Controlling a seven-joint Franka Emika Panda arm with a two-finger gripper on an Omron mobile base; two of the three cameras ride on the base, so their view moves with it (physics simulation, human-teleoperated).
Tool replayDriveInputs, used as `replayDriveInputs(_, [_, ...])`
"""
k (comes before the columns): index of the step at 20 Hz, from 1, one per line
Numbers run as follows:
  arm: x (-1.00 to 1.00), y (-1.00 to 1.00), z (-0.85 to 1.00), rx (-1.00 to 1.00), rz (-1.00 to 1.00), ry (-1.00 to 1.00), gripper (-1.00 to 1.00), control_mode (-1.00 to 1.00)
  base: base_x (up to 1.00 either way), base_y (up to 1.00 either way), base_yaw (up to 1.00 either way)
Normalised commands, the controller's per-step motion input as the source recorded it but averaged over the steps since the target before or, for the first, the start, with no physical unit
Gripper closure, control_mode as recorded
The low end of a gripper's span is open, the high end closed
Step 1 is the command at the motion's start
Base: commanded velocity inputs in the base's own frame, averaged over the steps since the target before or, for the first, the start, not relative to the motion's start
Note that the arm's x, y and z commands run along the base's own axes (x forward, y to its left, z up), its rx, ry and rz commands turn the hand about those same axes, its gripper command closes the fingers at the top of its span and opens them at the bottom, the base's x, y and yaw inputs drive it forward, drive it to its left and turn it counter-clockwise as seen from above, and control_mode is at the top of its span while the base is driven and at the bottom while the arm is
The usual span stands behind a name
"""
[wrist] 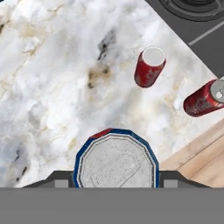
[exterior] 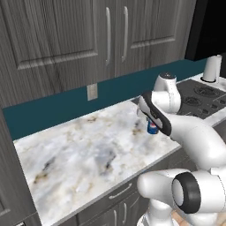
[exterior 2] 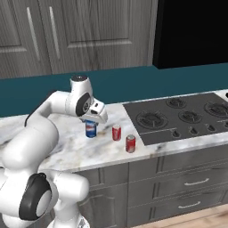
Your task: Four empty soda cans are scattered around the kitchen. Gather all the cans and cluster them next to the stove for recycling.
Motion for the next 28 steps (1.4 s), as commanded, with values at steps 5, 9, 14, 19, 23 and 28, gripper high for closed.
replayDriveInputs(5, [0.14,-0.09,-0.13,0.01,0.0,0.06,1.0,-1.0,0.0,0.0,0.0])
replayDriveInputs(9, [0.15,-0.03,-0.12,0.01,0.0,0.01,1.0,-1.0,0.0,0.0,0.0])
replayDriveInputs(14, [0.22,0.0,-0.09,0.0,0.0,-0.04,1.0,-1.0,0.0,0.0,0.0])
replayDriveInputs(19, [0.32,-0.01,-0.1,0.0,0.0,-0.04,1.0,-1.0,0.0,0.0,0.0])
replayDriveInputs(23, [0.29,0.0,-0.12,0.0,0.0,-0.03,1.0,-1.0,0.0,0.0,0.0])
replayDriveInputs(28, [0.28,0.0,-0.17,-0.02,0.0,-0.03,1.0,-1.0,0.0,0.0,0.0])
